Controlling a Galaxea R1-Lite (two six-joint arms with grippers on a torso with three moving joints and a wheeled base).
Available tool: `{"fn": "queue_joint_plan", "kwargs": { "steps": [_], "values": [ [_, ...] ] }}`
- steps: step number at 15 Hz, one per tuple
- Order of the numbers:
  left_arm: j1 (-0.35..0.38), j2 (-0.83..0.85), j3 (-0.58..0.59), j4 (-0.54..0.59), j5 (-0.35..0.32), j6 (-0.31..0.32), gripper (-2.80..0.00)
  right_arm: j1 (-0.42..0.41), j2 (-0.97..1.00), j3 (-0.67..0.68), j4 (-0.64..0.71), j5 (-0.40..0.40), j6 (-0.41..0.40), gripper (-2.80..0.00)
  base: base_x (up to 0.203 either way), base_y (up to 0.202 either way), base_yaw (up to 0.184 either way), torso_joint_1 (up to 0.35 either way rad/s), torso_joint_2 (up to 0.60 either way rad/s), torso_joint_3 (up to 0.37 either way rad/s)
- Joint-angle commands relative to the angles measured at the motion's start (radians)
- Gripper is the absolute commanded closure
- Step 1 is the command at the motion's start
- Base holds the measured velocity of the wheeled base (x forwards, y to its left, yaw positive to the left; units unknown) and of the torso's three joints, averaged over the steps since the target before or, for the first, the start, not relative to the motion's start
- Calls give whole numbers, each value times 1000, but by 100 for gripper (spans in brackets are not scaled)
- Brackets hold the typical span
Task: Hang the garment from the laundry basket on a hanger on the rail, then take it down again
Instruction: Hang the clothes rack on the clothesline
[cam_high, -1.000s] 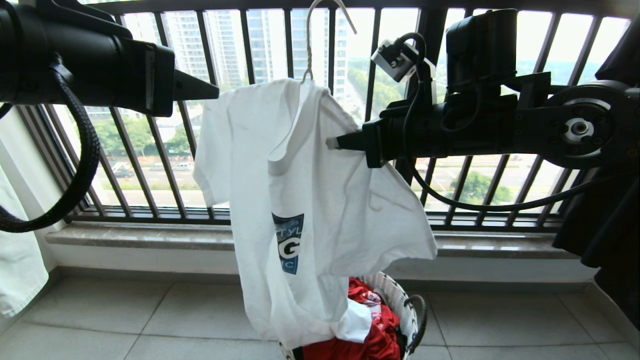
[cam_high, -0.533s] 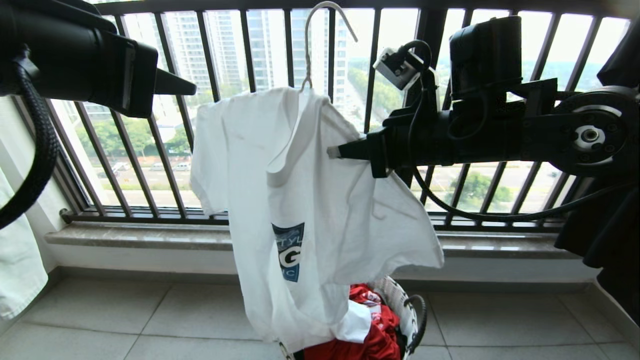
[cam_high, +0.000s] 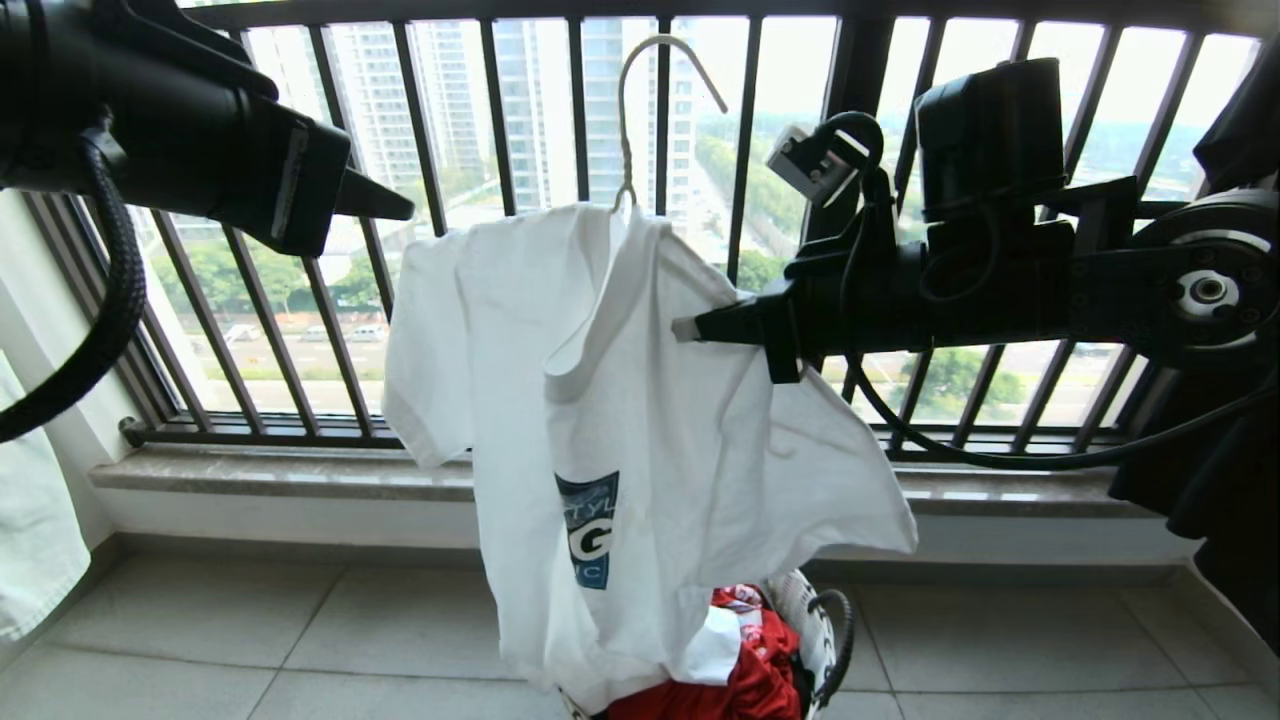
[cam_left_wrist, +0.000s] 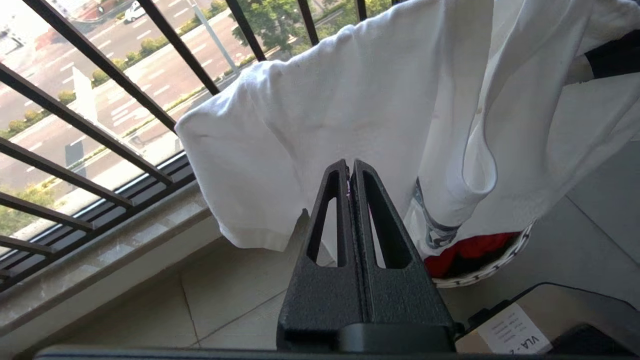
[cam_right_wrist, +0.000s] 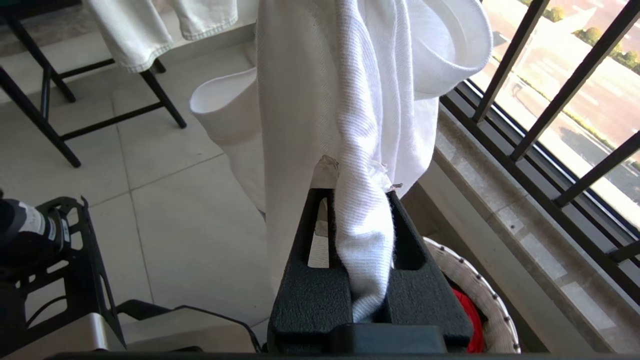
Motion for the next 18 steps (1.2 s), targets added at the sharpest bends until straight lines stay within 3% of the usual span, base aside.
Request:
{"fn": "queue_joint_plan", "kwargs": {
  "steps": [1, 5, 8, 10, 13, 16, 18],
  "values": [
    [0, 21, -12, 17, -4, 2, 0, -3, -13, 3, 2, 18, -3, 0, 0, 0, 0, 0, 0, 0],
    [7, 16, -39, 53, -136, 3, 0, -3, -9, 4, 11, 24, -3, 0, 0, 0, 0, 0, 0, 0],
    [22, 32, -57, 55, -141, 7, 0, -3, -16, 2, 13, 27, -9, 0, 0, 0, 0, 0, 0, 0],
    [79, 54, -103, 92, -172, 60, 0, -3, -18, 22, 41, 28, -38, 0, 0, 0, 0, 0, 0, 0],
    [205, 75, -120, 192, -326, 228, 0, -6, -15, 10, 72, 52, -78, 0, 0, 0, 0, 0, 0, 0],
    [208, 95, -121, 225, -420, 248, 0, -12, 3, 9, 74, 70, -162, 0, 0, 0, 0, 0, 0, 0],
    [209, 99, -121, 256, -503, 294, 0, -35, 3, 15, 75, 107, -185, 0, 0, 0, 0, 0, 0, 0]
  ]
}}
